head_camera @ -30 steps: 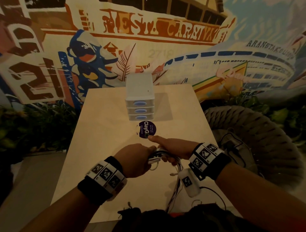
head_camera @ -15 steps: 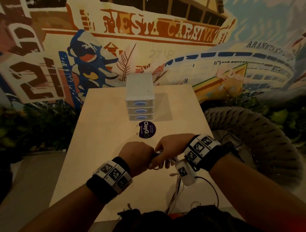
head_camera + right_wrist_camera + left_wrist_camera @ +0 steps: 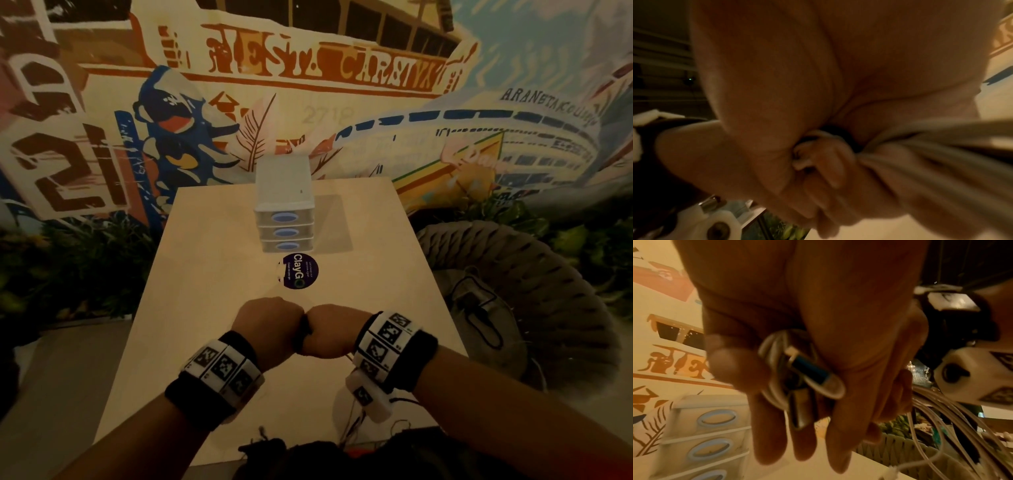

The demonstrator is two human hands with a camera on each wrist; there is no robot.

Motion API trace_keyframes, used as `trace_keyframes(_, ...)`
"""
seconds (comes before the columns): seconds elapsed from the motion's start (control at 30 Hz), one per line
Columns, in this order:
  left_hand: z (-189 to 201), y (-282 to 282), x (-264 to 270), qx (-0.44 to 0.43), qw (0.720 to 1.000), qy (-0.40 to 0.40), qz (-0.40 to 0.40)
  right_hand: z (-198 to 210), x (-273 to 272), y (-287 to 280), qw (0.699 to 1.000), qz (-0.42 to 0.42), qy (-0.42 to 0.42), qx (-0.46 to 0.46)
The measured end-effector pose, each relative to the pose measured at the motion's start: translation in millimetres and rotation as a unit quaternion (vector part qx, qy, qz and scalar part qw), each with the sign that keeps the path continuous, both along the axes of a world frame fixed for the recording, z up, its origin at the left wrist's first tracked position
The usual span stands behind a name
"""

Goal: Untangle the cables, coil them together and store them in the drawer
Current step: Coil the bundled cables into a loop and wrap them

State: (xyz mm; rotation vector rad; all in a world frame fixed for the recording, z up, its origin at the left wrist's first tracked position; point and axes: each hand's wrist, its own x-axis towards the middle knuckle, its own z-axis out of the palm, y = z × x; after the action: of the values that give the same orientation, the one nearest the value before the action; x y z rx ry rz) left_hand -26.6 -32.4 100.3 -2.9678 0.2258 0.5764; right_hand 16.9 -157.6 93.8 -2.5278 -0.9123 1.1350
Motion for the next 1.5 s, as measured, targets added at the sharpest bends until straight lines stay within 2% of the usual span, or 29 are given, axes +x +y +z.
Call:
trace_keyframes(0.07,1,6,-2,-0.035,0.999,-0.037,0.004,0,4,-8,1.0,-0.004,0.024,0.02)
trace_keyframes(0.2,3,17,-7,-0.15,0.981,-0.121,-0.04,6,12,-22,0.987,-0.095,0.118,0.055)
trace_keyframes(0.27,1,24,-8,-0.193,0.971,-0.132,-0.05,9,15,-28,0.98,-0.125,0.136,0.071)
trace_keyframes(0.37,-3,36,-9,-0.288,0.95,-0.123,0.01,12,21,-41,0.958,-0.18,0.174,0.14)
trace_keyframes(0.43,-4,42,-10,-0.362,0.925,-0.093,0.066,12,22,-45,0.924,-0.226,0.229,0.209)
trace_keyframes(0.5,-6,43,-8,-0.447,0.888,-0.063,0.084,15,18,-47,0.891,-0.236,0.282,0.265)
trace_keyframes(0.57,-2,37,-5,-0.53,0.846,-0.044,0.047,17,12,-44,0.879,-0.21,0.313,0.294)
trace_keyframes(0.67,8,19,-6,-0.63,0.776,-0.005,0.007,23,4,-34,0.881,-0.153,0.338,0.293)
trace_keyframes(0.77,16,9,-6,-0.724,0.687,0.045,0.032,28,-1,-29,0.9,-0.132,0.311,0.275)
trace_keyframes(0.9,21,11,-6,-0.761,0.647,0.042,0.014,38,-5,-29,0.919,-0.1,0.253,0.287)
trace_keyframes(1.0,26,12,-5,-0.763,0.646,-0.004,0.025,36,-2,-29,0.94,-0.037,0.18,0.289)
trace_keyframes(1.03,26,12,-5,-0.771,0.635,-0.021,0.04,34,-2,-29,0.948,-0.029,0.171,0.268)
trace_keyframes(1.17,31,21,2,-0.849,0.511,-0.045,0.127,8,0,-40,0.96,-0.079,0.162,0.214)
trace_keyframes(1.2,30,24,2,-0.859,0.488,-0.044,0.15,4,1,-45,0.963,-0.095,0.149,0.206)
trace_keyframes(1.23,30,27,2,-0.86,0.478,-0.046,0.17,0,2,-50,0.964,-0.109,0.137,0.199)
trace_keyframes(1.3,25,31,2,-0.847,0.49,-0.066,0.193,-4,4,-58,0.958,-0.138,0.143,0.207)
trace_keyframes(1.37,20,32,1,-0.823,0.525,-0.093,0.196,-6,4,-63,0.953,-0.144,0.155,0.217)
trace_keyframes(1.4,17,33,1,-0.797,0.561,-0.116,0.191,-6,4,-64,0.952,-0.145,0.159,0.219)
trace_keyframes(1.5,10,33,0,-0.633,0.733,-0.209,0.136,-9,2,-64,0.937,-0.165,0.207,0.228)
